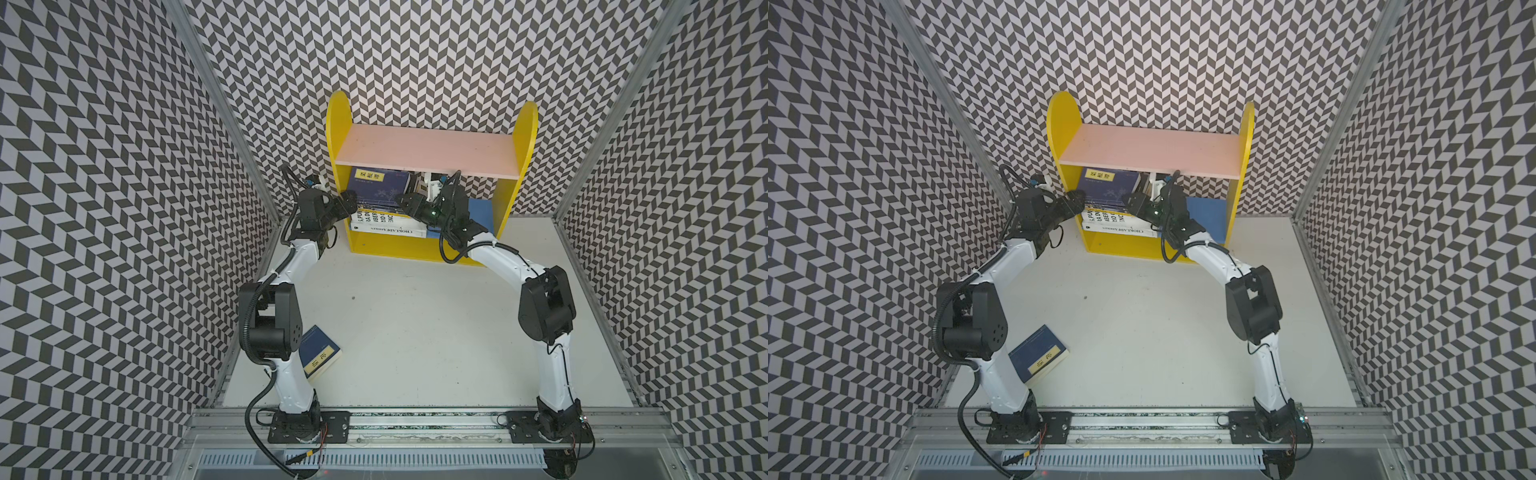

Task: Stacking books/files
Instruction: Place the book at the bookshelf.

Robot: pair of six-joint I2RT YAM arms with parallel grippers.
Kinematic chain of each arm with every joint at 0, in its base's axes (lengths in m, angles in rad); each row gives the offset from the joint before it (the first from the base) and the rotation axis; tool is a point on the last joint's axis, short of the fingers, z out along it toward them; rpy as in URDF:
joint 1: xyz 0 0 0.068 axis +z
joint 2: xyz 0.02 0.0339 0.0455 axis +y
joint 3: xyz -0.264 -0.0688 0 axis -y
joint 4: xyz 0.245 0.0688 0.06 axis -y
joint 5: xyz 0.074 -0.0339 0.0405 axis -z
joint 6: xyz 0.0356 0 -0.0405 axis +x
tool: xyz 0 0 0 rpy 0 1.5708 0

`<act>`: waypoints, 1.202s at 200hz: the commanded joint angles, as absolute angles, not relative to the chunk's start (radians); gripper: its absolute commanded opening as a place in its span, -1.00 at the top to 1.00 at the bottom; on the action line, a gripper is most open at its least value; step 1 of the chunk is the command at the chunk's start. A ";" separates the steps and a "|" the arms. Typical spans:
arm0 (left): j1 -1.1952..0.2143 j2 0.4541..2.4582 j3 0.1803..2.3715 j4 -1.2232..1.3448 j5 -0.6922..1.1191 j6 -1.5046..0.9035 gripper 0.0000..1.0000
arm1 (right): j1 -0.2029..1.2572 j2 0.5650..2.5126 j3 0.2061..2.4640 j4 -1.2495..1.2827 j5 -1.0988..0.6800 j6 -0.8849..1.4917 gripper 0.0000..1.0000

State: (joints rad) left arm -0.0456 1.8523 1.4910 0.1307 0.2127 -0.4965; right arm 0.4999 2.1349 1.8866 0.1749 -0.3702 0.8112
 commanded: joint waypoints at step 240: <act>-0.030 1.296 0.886 0.025 -0.066 -0.721 -0.83 | 0.481 1.750 1.493 0.277 -0.303 0.454 -0.19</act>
State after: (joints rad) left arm -0.0372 1.3849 0.9737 0.2153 0.1944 -0.6243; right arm 0.4820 1.8782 1.5795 0.1539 -0.3035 0.5018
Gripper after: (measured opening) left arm 0.904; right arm 0.586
